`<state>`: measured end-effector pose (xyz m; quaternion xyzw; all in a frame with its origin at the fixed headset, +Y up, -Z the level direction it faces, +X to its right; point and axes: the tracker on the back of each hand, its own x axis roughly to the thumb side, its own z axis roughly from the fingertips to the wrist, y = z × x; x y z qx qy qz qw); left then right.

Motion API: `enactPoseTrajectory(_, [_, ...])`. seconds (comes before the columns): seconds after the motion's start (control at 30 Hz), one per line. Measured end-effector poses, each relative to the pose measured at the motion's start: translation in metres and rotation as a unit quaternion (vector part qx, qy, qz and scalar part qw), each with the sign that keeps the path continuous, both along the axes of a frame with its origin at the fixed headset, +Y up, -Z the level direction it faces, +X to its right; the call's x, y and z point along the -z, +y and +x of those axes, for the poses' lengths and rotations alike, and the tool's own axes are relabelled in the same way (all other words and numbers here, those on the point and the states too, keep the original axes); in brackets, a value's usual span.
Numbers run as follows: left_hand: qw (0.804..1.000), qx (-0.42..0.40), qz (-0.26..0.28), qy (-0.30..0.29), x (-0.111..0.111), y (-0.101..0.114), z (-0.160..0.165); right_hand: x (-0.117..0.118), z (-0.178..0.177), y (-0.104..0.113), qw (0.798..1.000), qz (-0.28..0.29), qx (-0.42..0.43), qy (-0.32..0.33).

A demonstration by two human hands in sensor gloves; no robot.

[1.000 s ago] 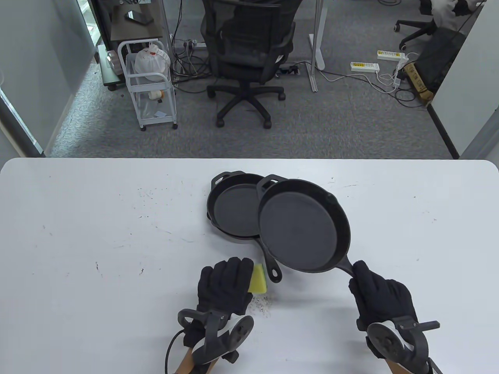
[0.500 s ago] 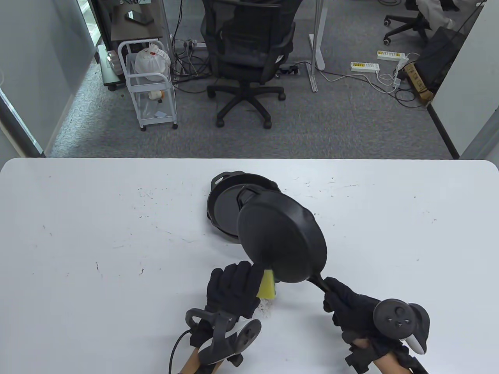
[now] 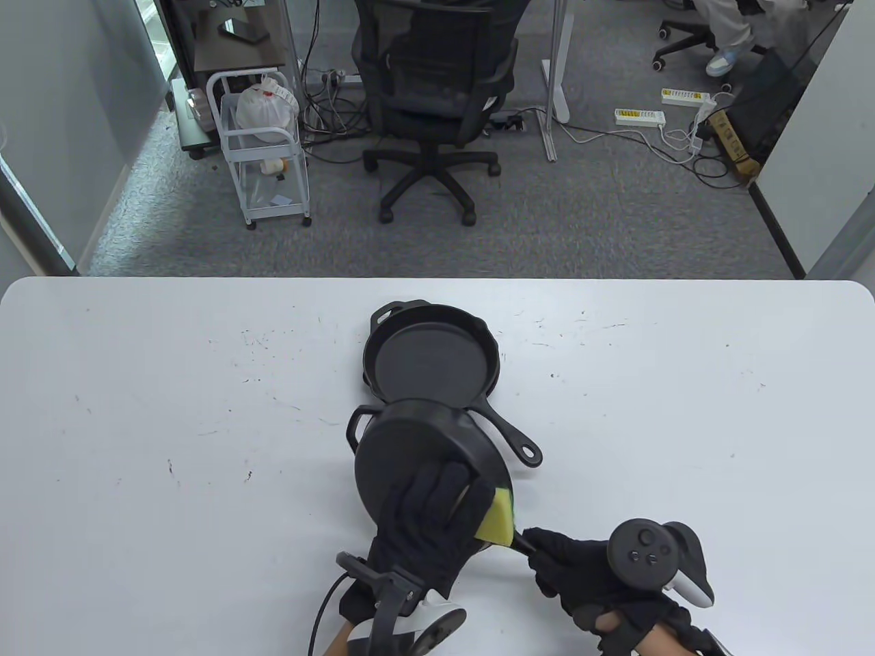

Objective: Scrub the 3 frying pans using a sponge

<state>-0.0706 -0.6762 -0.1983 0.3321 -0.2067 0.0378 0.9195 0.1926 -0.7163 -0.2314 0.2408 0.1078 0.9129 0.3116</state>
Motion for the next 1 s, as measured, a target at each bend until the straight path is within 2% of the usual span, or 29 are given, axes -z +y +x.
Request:
enactPoseTrajectory(0.13, [0.995,-0.031,-0.021,0.09,0.015,0.002,-0.029,-0.002,0.005,0.004,0.999,-0.006,-0.015,0.029])
enactPoseTrajectory(0.2, [0.99,-0.042,-0.04,0.125,0.022,-0.001,-0.042,-0.004,0.013,0.008,1.0,-0.002,-0.011,0.023])
enactPoseTrajectory(0.33, [0.984,-0.057,-0.101,0.137,0.031,-0.01,-0.048,-0.004,0.034,0.014,0.999,0.006,0.031,-0.016])
enactPoseTrajectory(0.4, [0.982,-0.057,-0.13,0.125,0.031,-0.013,-0.042,-0.003,0.042,0.015,0.998,0.003,0.057,-0.035])
enactPoseTrajectory(0.47, [0.986,-0.043,-0.133,0.088,0.028,-0.016,-0.03,-0.001,0.046,0.013,0.995,-0.006,0.088,-0.057])
enactPoseTrajectory(0.67, [0.998,0.03,-0.047,-0.032,0.004,-0.017,0.013,0.002,0.03,0.004,0.996,-0.013,0.065,-0.052])
enactPoseTrajectory(0.77, [0.999,0.016,-0.024,-0.045,-0.003,-0.009,0.017,0.0,0.017,0.001,0.999,-0.014,0.034,-0.016])
enactPoseTrajectory(0.9, [0.999,-0.004,-0.002,0.049,0.004,0.003,-0.005,-0.004,0.006,0.0,0.999,-0.014,-0.007,0.03])
enactPoseTrajectory(1.0, [0.989,-0.018,-0.033,0.141,0.018,0.002,-0.032,-0.006,0.011,0.003,0.999,-0.007,-0.024,0.041])
